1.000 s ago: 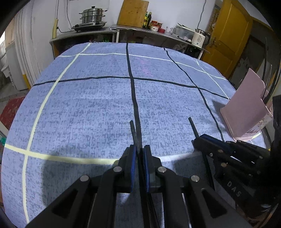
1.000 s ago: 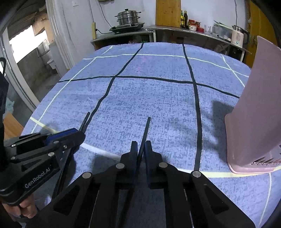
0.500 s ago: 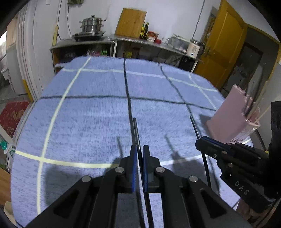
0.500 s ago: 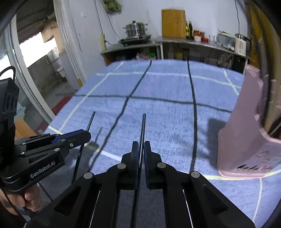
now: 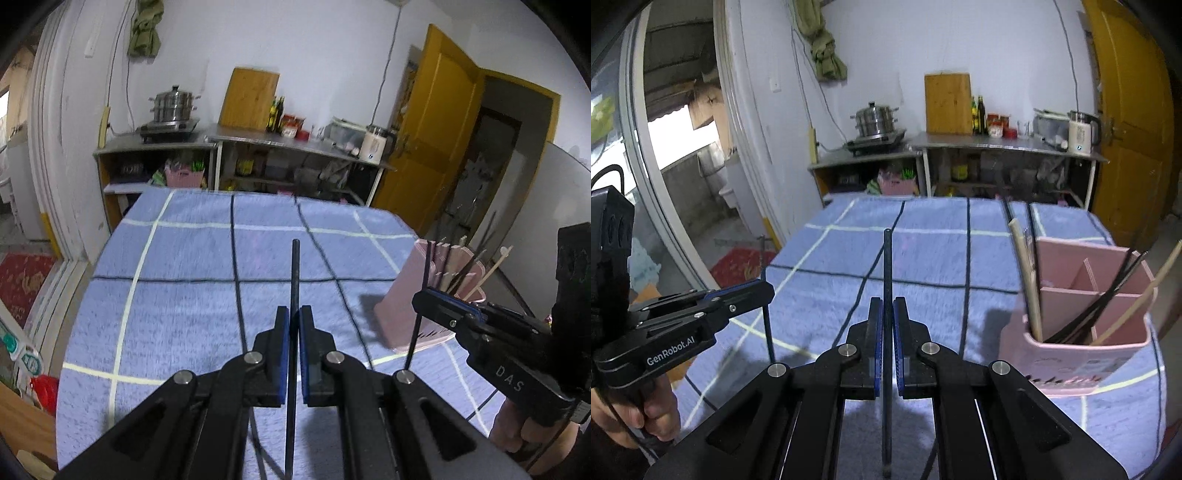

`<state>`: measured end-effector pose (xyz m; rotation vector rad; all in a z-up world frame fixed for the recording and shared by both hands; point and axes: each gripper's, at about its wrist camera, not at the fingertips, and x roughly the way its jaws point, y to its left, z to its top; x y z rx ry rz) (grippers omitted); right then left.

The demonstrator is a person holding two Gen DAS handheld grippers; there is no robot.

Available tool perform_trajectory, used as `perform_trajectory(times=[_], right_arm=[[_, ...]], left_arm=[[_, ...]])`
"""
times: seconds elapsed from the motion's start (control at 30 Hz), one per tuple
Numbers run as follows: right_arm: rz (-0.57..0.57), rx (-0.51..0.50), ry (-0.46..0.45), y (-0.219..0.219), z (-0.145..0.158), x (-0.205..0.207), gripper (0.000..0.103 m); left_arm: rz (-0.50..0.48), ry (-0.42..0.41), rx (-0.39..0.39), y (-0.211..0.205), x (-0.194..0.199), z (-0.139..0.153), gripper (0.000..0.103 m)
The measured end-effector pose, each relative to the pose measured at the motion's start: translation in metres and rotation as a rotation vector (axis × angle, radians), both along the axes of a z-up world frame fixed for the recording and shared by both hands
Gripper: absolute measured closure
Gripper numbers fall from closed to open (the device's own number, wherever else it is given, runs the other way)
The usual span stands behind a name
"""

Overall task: Organize utensils
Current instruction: 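Lift both black chopsticks upright and carry them over the pink caddy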

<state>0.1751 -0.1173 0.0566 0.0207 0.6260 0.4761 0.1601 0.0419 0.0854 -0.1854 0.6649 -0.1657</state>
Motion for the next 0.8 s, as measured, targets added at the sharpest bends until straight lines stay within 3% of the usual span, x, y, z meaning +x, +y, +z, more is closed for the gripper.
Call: perform_trajectory(times=[0.2,0.8], right_arm=[[-0.016,0.010,-0.022,-0.009,0.009,-0.011,0.098],[-0.040,0.021,-0.025,-0.038,0.015,-0.030,0.098]], left_arm=[[-0.016,-0.033,0.008,-0.009,-0.005,0.014,0.098],[-0.049,-0.013,0.042,-0.025,-0.031,0.024,0.098]])
